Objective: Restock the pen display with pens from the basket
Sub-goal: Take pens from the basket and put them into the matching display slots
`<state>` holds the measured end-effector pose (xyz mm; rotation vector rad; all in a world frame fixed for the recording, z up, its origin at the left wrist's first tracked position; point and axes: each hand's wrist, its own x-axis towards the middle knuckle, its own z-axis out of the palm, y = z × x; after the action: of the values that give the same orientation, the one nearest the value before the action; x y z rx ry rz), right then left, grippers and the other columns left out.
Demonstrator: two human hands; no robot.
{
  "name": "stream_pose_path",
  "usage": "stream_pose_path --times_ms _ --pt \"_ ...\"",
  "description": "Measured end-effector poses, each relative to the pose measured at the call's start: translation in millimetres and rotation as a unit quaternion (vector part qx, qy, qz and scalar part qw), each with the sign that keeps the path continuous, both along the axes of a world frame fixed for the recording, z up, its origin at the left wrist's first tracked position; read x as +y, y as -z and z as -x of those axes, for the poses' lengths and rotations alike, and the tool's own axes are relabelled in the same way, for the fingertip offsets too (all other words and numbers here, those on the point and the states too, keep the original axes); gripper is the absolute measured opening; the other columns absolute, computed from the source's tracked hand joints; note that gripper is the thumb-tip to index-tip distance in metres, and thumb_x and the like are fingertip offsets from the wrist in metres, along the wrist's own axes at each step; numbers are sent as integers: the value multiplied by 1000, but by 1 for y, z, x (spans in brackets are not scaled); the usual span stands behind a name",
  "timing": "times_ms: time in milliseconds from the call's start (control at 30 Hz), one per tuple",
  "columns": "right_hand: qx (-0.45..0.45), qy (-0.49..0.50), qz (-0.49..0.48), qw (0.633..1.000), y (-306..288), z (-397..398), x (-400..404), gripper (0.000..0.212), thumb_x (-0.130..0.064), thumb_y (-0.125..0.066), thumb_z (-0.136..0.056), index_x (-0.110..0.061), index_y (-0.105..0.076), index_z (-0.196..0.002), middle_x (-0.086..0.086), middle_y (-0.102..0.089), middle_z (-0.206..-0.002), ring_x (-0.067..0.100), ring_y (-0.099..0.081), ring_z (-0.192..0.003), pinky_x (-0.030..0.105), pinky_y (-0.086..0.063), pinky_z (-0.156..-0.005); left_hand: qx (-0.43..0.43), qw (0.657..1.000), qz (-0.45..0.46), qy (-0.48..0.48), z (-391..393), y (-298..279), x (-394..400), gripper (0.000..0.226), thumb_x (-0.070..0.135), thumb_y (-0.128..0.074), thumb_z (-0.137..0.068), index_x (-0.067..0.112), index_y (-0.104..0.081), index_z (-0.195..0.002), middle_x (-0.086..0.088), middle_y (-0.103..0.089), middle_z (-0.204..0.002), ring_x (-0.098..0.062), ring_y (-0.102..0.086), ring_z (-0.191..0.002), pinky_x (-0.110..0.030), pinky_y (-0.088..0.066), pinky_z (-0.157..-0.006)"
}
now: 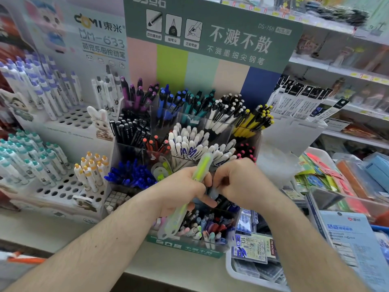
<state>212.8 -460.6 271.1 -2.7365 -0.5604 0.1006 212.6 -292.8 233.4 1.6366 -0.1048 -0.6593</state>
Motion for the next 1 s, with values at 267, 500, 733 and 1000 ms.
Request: stream_pose_path --times_ms 267,500,733,1000 --pt "26 39 53 998 6 -5 9 22 -4 -63 -82 -21 -76 -87 -4 -72 -88 15 -65 -82 36 -57 -75 9 996 84 -42 2 -8 15 27 -14 -37 -86 12 -45 -81 -4 -68 -118 -27 -71 -76 -30 -38 -52" --pt "-26 160 -275 948 -21 7 43 25 -45 -79 -75 -22 -69 -78 -7 -65 -68 4 -58 -62 22 -45 -56 -68 995 -19 -64 4 -11 18 16 -1 -48 -91 13 -53 -94 -1 -59 -71 -14 -51 -51 -29 -40 -50" --pt "12 149 -350 925 -15 -1 56 25 -14 -58 -93 -6 -69 -72 9 -66 -62 21 -58 -55 42 -56 -54 -87 994 66 -18 11 -21 32 16 28 -60 -95 27 -64 -110 16 -71 -80 0 -64 -67 -23 -49 -63" --pt "96 67 -437 892 -28 -6 60 23 -8 -60 -97 -21 -74 -85 1 -66 -67 14 -56 -58 29 -50 -54 -95 982 132 -99 5 -10 49 37 33 -68 -82 3 -68 -104 -11 -54 -82 -10 -47 -59 -19 -32 -45"
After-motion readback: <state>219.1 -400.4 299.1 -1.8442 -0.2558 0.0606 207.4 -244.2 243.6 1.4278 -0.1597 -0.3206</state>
